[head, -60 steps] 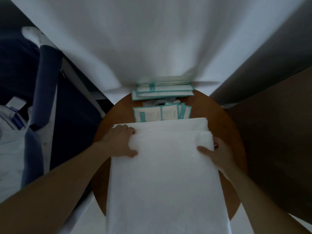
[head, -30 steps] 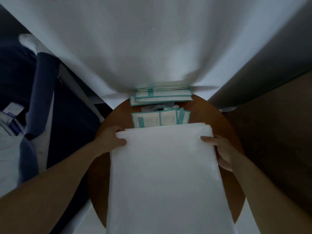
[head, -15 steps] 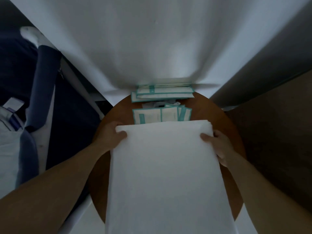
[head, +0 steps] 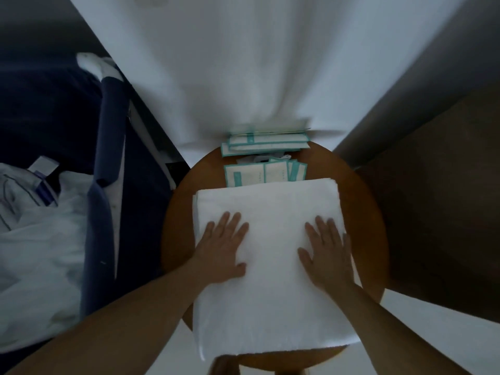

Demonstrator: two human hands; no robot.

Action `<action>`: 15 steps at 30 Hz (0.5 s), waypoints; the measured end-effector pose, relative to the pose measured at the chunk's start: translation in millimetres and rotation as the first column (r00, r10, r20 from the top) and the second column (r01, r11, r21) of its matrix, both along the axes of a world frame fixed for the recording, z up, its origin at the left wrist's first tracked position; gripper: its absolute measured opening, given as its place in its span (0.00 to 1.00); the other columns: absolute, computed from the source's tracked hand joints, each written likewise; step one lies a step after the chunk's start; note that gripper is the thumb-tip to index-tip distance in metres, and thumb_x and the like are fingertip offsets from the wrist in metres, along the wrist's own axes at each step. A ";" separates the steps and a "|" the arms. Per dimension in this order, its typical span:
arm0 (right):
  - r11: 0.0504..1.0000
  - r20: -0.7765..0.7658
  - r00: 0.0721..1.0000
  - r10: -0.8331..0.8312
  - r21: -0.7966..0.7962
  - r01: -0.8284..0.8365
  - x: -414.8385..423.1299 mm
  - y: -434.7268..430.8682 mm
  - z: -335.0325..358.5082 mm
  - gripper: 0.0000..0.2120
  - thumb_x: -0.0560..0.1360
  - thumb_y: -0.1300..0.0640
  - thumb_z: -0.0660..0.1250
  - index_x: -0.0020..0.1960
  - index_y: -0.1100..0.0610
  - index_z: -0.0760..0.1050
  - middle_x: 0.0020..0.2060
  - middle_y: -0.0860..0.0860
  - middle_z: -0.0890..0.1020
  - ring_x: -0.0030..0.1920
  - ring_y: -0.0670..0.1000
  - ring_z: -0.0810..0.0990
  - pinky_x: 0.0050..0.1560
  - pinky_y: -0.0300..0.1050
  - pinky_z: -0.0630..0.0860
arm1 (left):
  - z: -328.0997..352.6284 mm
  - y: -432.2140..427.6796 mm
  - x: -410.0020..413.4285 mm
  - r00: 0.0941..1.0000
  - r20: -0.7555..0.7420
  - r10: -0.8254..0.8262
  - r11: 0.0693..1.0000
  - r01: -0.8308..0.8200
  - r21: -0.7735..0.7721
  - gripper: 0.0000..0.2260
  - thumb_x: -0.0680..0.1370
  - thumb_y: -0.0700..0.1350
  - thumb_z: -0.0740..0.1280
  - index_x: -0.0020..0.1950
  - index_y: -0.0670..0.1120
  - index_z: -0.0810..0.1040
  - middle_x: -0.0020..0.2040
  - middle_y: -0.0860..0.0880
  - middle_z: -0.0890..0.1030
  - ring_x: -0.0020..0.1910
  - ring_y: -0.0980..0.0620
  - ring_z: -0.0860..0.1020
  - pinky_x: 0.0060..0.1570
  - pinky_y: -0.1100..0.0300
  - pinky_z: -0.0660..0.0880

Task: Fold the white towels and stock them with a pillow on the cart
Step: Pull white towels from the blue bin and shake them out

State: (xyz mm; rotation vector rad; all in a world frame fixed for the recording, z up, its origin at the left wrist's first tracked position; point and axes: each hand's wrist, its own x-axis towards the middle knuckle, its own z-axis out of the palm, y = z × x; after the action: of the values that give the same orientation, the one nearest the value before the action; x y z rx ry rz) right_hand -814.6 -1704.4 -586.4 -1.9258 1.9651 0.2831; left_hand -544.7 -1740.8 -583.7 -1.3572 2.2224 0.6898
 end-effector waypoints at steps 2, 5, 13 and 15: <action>0.978 -0.023 1.000 -0.003 0.206 0.008 1.1 2.3 10.8 0.31 0.81 0.42 0.54 0.80 0.50 0.52 0.81 0.50 0.48 0.80 0.53 0.46 0.77 0.63 0.47 | 13.1 -7.8 3.1 0.997 0.066 -0.042 0.997 0.038 0.073 0.44 0.76 0.64 0.63 0.80 0.51 0.38 0.80 0.48 0.34 0.78 0.45 0.35 0.76 0.42 0.42; 0.960 -0.034 0.998 -0.043 0.276 0.051 5.2 -1.0 45.1 0.30 0.82 0.42 0.54 0.80 0.48 0.52 0.81 0.49 0.50 0.80 0.53 0.46 0.76 0.65 0.46 | 45.2 -21.7 8.2 0.993 0.099 -0.068 0.994 0.059 0.093 0.44 0.76 0.62 0.65 0.81 0.49 0.42 0.81 0.46 0.41 0.79 0.44 0.42 0.76 0.42 0.46; 0.990 -0.009 0.995 0.095 0.105 -0.093 46.6 0.1 145.2 0.31 0.80 0.42 0.58 0.79 0.49 0.53 0.81 0.50 0.47 0.80 0.56 0.41 0.75 0.64 0.50 | 153.3 13.5 20.3 0.992 -0.075 0.105 0.982 -0.115 -0.149 0.39 0.76 0.60 0.65 0.80 0.48 0.50 0.80 0.44 0.51 0.78 0.43 0.53 0.74 0.46 0.59; 0.991 0.023 0.992 0.124 0.058 -0.125 59.2 1.9 168.1 0.32 0.80 0.42 0.59 0.80 0.49 0.53 0.81 0.51 0.48 0.80 0.56 0.42 0.76 0.61 0.54 | 173.8 33.9 27.6 0.987 -0.093 0.133 0.978 -0.146 -0.148 0.39 0.77 0.59 0.65 0.80 0.48 0.50 0.80 0.44 0.50 0.78 0.43 0.53 0.74 0.46 0.58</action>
State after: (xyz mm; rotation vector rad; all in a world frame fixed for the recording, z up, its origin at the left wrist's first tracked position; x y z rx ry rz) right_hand -755.4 -1702.5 -418.3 -2.0086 1.8075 0.3512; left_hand -517.1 -1706.9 -409.9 -1.6013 2.3028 0.6432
